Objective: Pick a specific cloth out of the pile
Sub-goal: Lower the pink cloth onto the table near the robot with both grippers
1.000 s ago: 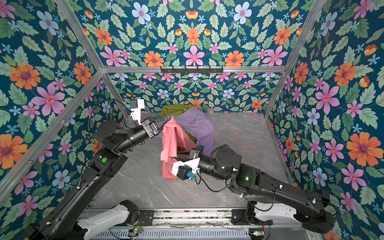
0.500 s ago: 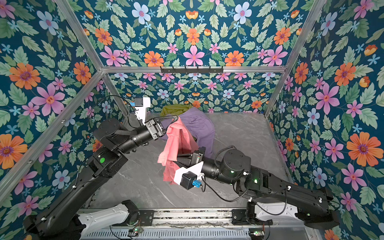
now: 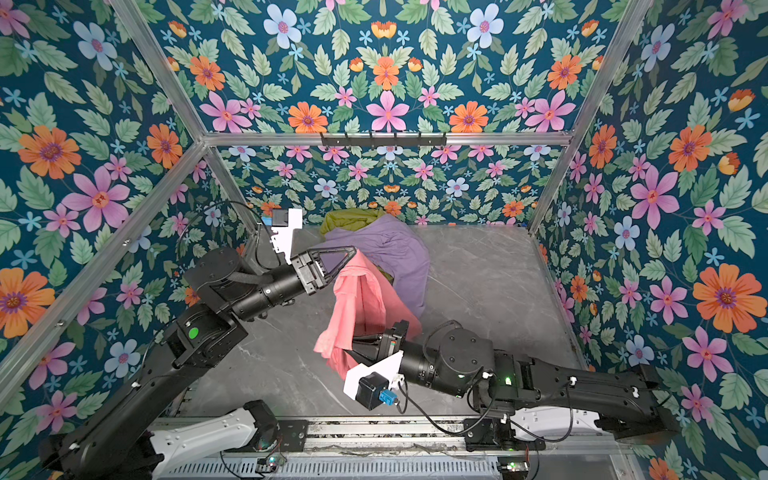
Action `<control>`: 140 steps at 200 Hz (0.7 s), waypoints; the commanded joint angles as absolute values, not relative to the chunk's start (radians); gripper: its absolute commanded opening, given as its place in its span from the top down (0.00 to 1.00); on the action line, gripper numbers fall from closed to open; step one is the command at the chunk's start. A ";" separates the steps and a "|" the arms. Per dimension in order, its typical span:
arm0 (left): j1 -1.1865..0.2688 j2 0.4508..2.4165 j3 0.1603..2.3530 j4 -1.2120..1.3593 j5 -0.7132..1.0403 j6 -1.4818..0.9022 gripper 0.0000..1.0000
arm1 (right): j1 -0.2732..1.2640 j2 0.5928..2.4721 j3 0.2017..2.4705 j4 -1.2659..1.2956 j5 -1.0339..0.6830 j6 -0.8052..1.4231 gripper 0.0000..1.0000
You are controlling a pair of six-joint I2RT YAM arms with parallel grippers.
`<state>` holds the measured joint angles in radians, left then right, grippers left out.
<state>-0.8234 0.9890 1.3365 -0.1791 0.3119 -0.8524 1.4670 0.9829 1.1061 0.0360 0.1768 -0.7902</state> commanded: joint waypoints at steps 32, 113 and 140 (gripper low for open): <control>-0.823 0.896 1.254 -0.318 0.164 -0.822 1.00 | 1.471 1.009 0.999 0.216 0.192 -0.509 1.00; -0.822 0.959 1.234 -0.585 0.118 -0.764 1.00 | 1.317 0.910 0.728 0.366 0.286 -0.118 1.00; -0.822 0.983 1.219 -0.617 0.135 -0.746 1.00 | 1.297 0.892 0.685 0.324 0.336 -0.016 1.00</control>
<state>-0.8227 0.9737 1.2228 -0.5735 0.1238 -0.7811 1.3128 0.9035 0.7097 0.3023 0.2745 -0.1692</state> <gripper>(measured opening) 0.050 0.054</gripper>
